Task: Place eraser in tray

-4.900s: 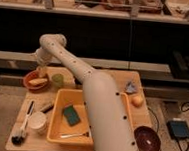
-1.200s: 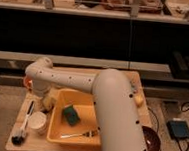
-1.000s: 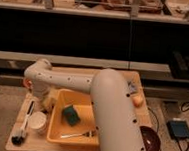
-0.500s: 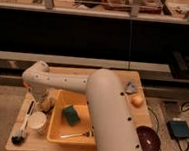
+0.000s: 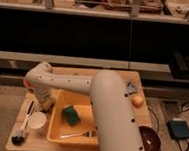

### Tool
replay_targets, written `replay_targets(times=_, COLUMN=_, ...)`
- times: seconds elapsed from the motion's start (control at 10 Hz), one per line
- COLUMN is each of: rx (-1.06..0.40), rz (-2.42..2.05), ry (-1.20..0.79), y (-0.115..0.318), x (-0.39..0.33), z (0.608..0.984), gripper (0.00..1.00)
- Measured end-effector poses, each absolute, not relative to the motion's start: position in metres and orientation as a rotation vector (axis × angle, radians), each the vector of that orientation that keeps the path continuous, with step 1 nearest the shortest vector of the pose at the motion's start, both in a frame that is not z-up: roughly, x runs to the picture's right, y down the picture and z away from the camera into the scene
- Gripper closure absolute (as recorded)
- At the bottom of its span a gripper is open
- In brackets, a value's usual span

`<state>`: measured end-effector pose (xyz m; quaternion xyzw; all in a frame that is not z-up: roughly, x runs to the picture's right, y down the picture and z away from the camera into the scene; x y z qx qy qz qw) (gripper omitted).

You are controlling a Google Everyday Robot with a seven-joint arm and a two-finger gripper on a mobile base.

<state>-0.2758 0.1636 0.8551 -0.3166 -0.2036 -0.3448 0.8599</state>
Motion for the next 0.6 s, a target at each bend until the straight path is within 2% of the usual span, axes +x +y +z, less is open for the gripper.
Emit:
replay_targets(times=0.4, rx=-0.575, rz=-0.755, ry=-0.384, y=0.102, x=-0.268, z=0.82, gripper=1.0)
replay_targets(times=0.6, rx=-0.487, rz=-0.765, ry=-0.446, y=0.063, x=-0.272, z=0.816, gripper=1.0)
